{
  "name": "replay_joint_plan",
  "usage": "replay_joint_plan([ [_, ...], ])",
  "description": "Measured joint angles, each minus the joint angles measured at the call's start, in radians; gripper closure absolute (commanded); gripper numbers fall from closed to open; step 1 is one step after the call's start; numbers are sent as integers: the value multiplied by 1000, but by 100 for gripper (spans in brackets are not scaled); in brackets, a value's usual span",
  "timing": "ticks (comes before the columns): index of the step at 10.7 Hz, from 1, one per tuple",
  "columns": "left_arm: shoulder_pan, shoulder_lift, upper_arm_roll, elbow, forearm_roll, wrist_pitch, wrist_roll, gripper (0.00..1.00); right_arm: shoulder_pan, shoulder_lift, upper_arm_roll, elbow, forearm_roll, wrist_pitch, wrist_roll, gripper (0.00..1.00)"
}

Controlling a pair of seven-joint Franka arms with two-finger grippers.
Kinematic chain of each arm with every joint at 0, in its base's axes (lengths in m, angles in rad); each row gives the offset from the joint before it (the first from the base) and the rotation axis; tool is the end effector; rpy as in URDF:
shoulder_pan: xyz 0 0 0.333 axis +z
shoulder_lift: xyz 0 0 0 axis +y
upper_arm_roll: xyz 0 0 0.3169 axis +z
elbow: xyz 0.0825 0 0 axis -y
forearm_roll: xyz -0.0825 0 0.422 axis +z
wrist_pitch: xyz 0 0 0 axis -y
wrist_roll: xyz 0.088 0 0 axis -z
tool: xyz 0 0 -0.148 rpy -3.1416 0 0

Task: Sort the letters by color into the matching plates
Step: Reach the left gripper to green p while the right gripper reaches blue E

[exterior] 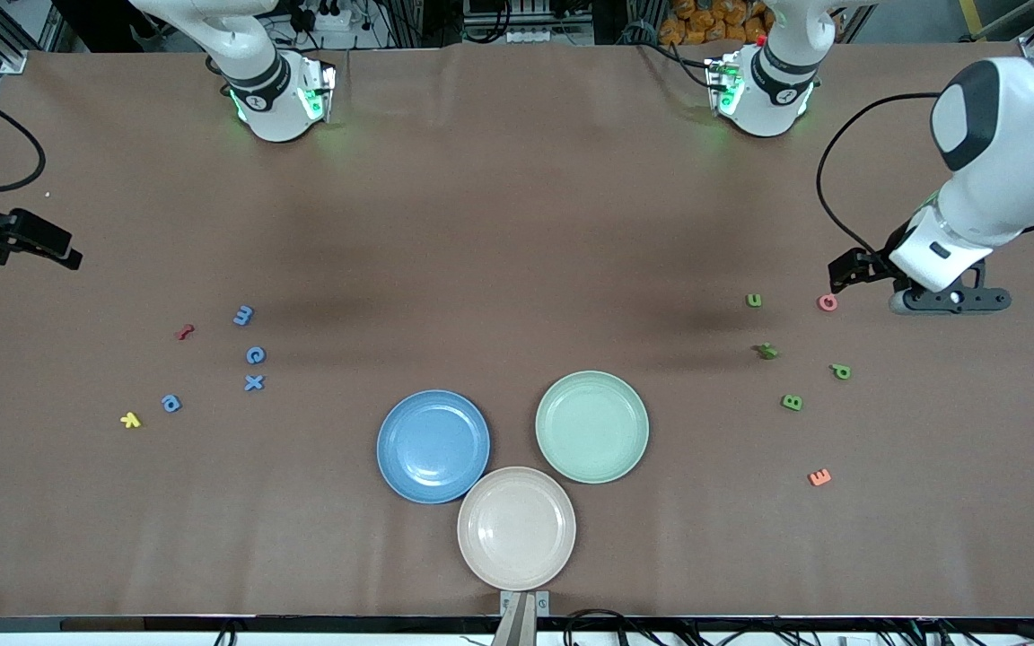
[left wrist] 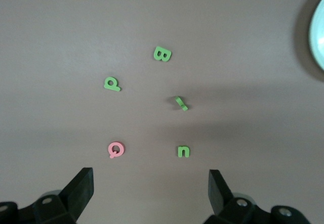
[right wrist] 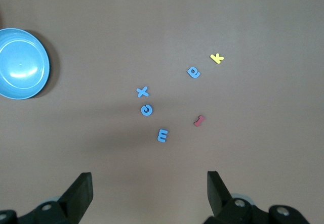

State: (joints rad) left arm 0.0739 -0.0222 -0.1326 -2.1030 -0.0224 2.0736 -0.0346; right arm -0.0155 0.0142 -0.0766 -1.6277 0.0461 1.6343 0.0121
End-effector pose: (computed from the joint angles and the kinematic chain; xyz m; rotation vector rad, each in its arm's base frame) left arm 0.5699 -0.0355 0.3689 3.1252 -0.0206 -0.0127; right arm 0.5987 -0.0485 0.5525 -3.0920 0.1660 0.0089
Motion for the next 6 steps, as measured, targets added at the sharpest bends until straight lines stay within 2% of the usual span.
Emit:
replay_joint_plan([
  [2,14,62,1,-5,0,34,0,0,-7,3,0,-31,5,26,0,0],
  [6,98,173,4,-7,0,187,8,0,-33,5,-1,-115,9,111,0,0],
])
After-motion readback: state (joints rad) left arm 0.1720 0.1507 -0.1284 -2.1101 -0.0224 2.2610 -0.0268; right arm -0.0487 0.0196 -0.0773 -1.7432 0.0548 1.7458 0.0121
